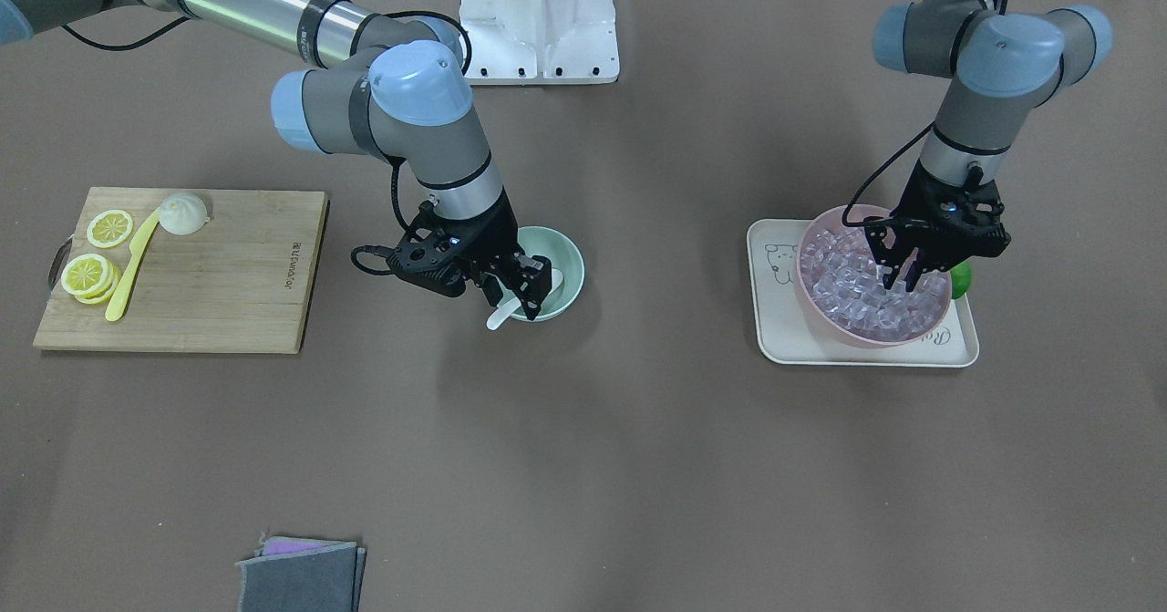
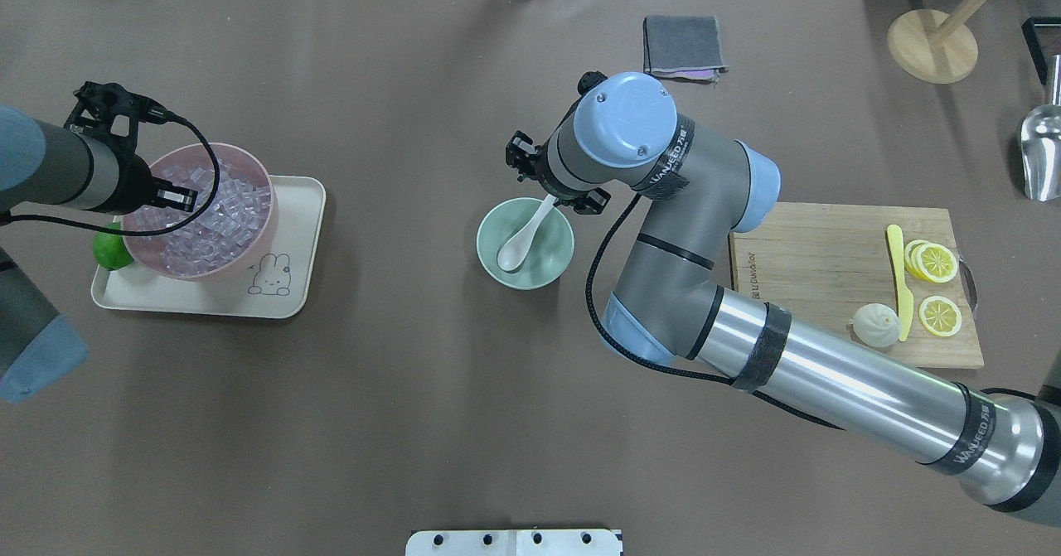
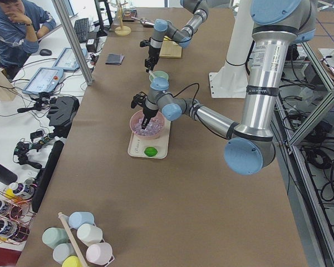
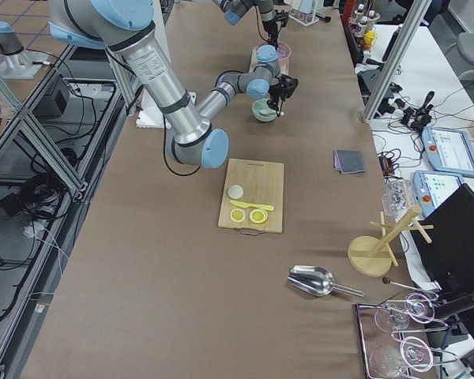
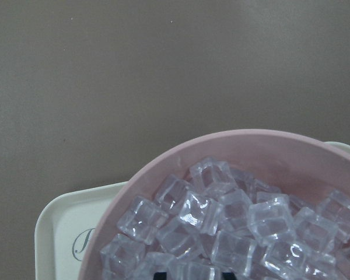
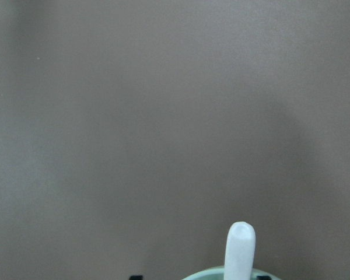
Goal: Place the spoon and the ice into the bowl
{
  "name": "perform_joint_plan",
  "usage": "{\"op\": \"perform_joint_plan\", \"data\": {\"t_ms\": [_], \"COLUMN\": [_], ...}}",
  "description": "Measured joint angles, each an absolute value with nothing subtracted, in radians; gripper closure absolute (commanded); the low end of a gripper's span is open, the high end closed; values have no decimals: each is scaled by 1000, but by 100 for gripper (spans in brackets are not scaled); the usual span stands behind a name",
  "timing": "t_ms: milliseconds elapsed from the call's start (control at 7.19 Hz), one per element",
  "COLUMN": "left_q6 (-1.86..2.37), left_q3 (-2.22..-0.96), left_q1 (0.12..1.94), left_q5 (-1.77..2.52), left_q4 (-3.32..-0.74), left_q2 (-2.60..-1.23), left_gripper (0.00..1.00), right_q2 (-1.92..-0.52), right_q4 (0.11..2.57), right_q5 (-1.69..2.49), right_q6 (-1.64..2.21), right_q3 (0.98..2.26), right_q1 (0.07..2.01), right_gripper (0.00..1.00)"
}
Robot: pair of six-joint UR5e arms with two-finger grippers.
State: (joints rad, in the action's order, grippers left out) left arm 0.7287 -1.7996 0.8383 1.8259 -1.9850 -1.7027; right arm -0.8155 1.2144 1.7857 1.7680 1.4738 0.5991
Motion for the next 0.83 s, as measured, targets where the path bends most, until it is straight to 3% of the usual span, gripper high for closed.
{"op": "perform_joint_plan", "data": {"t_ms": [278,557,835], "left_q6": [729,739,800], "left_q3": [-1815,-1863,-1881], "left_q1": [839,839,817], "left_q5": [1827,1835,1850], "left_q4": [-1985,-1983,-1934], "left_q2": [-1703,-1712,-1821], "left_gripper": [100,100,100], "right_q2": [-855,-983,-1141], "right_q4": [1222,1225,1225], "right_q5": [1837,1925,2001], "right_q6": [1761,1707,1587], "right_q3": [1546,1687,1808], "right_q1": [622,681,749], "right_gripper": [0,0,0]}}
